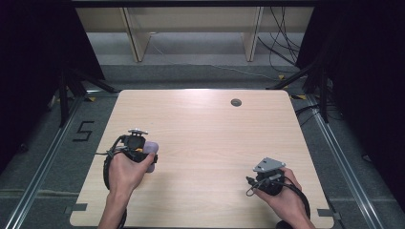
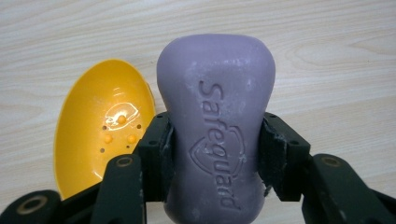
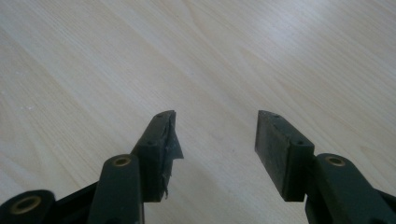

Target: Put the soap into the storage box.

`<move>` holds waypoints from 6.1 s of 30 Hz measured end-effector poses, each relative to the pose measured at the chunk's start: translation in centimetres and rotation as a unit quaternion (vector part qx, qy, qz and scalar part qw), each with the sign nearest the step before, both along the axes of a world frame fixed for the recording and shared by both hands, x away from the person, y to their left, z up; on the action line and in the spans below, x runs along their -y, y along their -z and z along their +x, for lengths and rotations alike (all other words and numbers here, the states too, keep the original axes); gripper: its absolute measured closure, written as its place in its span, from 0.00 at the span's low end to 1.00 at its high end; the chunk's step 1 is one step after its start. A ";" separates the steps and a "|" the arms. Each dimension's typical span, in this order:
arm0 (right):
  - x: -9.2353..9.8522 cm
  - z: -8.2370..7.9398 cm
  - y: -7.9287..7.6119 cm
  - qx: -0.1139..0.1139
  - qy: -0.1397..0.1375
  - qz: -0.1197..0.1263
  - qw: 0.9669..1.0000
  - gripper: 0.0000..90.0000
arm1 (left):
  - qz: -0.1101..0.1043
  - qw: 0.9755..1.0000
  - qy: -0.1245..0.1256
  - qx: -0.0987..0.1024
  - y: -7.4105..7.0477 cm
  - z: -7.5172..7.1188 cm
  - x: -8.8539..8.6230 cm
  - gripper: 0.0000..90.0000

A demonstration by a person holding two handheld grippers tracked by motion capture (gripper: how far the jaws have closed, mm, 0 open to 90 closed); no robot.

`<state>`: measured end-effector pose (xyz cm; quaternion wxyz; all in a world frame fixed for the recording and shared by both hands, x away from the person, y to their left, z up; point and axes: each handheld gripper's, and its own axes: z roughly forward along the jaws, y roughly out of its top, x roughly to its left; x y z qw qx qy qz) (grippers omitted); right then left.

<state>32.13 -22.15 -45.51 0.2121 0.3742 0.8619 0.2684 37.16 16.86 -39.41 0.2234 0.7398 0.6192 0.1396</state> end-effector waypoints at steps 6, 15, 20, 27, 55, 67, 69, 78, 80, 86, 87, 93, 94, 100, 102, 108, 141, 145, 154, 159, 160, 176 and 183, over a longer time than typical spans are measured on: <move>0.0 0.0 0.0 0.000 0.000 0.000 1.000 0.54 | 0.003 1.000 0.001 0.000 -0.1 0.4 -0.1 0.55; 0.0 0.0 0.0 -0.001 0.002 0.002 1.000 0.54 | 0.003 1.000 -0.009 0.000 -0.2 0.9 -0.3 0.55; 0.0 0.0 0.0 -0.001 0.001 0.001 1.000 0.54 | 0.010 1.000 -0.003 -0.009 -0.3 1.2 -0.4 0.55; 0.0 0.0 0.0 -0.002 0.000 0.001 1.000 0.53 | 0.026 0.999 0.011 -0.019 -0.6 1.7 -0.6 0.55; 0.1 0.1 0.1 0.002 -0.003 -0.001 1.000 0.53 | 0.046 0.999 0.005 -0.029 -0.5 3.3 -1.7 0.55; 0.1 0.1 0.0 0.004 -0.002 -0.001 1.000 0.53 | 0.051 0.998 0.003 -0.031 -0.1 4.0 -2.1 0.55; 0.1 0.1 0.0 0.004 -0.002 -0.001 1.000 0.53 | 0.052 0.998 0.007 -0.035 -0.1 4.1 -2.2 0.55; 0.1 0.1 0.0 0.005 -0.002 -0.002 1.000 0.53 | 0.052 0.998 0.005 -0.036 0.1 4.6 -2.7 0.55; 0.1 0.1 0.0 0.005 -0.002 -0.002 1.000 0.53 | 0.055 0.998 0.005 -0.039 0.1 4.6 -2.8 0.55; 0.1 0.1 0.0 0.005 -0.001 -0.003 1.000 0.53 | 0.054 0.998 -0.002 -0.043 0.5 4.8 -3.4 0.55; 0.1 0.1 0.0 0.005 -0.001 -0.003 1.000 0.53 | 0.059 0.997 -0.002 -0.045 0.6 4.8 -3.5 0.55; 0.1 0.1 0.0 0.004 -0.002 -0.002 1.000 0.53 | 0.059 0.997 -0.004 -0.054 1.0 4.9 -3.9 0.55; 0.1 0.1 0.0 0.005 -0.001 -0.003 1.000 0.53 | 0.058 0.997 -0.004 -0.054 1.1 4.9 -3.9 0.55; 0.1 0.1 0.0 0.004 -0.002 -0.002 1.000 0.53 | 0.060 0.996 -0.003 -0.066 1.6 5.0 -4.2 0.55; 0.1 0.1 0.0 0.003 -0.002 -0.002 1.000 0.53 | 0.060 0.996 -0.005 -0.071 1.9 5.1 -4.2 0.55; 0.1 0.1 0.0 0.003 -0.003 -0.002 1.000 0.53 | 0.063 0.995 0.001 -0.082 2.5 5.2 -4.5 0.55; 0.0 0.1 0.1 0.003 -0.001 -0.001 1.000 0.53 | 0.054 0.992 0.007 -0.114 4.6 5.8 -5.4 0.55; -0.1 0.1 0.2 0.002 0.000 0.000 1.000 0.53 | 0.055 0.992 0.006 -0.115 4.8 5.8 -5.4 0.55; -0.1 0.1 0.1 -0.005 0.001 0.001 1.000 0.52 | 0.059 0.991 0.004 -0.116 5.1 5.9 -5.6 0.55; -0.1 0.1 0.1 -0.002 -0.001 0.000 1.000 0.52 | 0.062 0.991 0.003 -0.122 5.4 6.0 -5.6 0.55; 0.0 0.1 0.1 0.001 -0.002 -0.002 1.000 0.52 | 0.061 0.990 0.006 -0.123 5.5 6.0 -5.7 0.54; -0.1 0.1 0.1 -0.002 -0.001 -0.003 1.000 0.52 | 0.057 0.990 0.005 -0.129 5.7 6.1 -5.8 0.54; -0.1 0.1 0.1 -0.001 -0.002 -0.003 1.000 0.52 | 0.059 0.990 0.010 -0.125 5.7 6.1 -6.0 0.53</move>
